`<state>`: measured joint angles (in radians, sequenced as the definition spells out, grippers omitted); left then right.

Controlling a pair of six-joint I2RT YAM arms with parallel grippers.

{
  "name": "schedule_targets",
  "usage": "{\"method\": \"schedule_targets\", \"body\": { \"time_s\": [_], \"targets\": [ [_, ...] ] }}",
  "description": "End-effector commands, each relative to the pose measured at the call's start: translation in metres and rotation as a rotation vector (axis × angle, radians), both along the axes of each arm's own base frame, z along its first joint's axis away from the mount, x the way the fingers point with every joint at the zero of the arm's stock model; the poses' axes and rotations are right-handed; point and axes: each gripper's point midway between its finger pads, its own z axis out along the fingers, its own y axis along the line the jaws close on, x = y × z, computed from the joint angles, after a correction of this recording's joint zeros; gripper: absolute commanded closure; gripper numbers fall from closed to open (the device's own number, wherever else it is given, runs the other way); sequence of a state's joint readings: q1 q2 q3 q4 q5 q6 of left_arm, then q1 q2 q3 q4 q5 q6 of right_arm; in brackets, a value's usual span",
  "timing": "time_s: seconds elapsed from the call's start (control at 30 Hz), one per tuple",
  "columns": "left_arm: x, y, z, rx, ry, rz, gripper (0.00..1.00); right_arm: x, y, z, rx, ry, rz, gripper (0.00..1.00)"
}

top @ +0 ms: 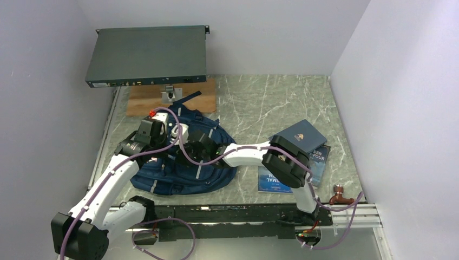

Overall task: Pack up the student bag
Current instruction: Place the stationery in the student bag.

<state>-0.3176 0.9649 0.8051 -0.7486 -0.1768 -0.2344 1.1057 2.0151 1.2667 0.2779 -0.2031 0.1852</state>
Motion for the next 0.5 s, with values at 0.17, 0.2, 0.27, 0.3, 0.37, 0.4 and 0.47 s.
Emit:
{"method": "schedule_targets", "body": {
  "time_s": [0.17,0.2,0.27,0.3,0.37,0.4,0.47],
  "targets": [
    [0.017,-0.014,0.024,-0.062,-0.108,-0.029,1.0,0.024,0.045,0.058,0.151,-0.131,0.03,1.0],
    [0.017,-0.014,0.024,-0.062,-0.106,-0.028,1.0,0.018,0.052,0.062,0.177,-0.117,0.071,1.0],
    [0.017,-0.013,0.024,-0.061,-0.108,-0.027,1.0,0.009,0.064,0.065,0.219,-0.081,0.15,1.0],
    [0.017,-0.013,0.024,-0.06,-0.108,-0.026,1.0,0.007,0.068,0.063,0.229,-0.066,0.174,1.0],
    [0.017,-0.013,0.024,-0.064,-0.11,-0.026,1.0,0.008,0.074,0.058,0.258,-0.062,0.194,1.0],
    [0.017,-0.014,0.024,-0.064,-0.11,-0.028,1.0,0.009,0.075,0.056,0.273,-0.065,0.2,0.98],
    [0.017,-0.014,0.024,-0.066,-0.111,-0.029,1.0,0.012,0.079,0.048,0.279,-0.074,0.2,0.95]
  ]
}}
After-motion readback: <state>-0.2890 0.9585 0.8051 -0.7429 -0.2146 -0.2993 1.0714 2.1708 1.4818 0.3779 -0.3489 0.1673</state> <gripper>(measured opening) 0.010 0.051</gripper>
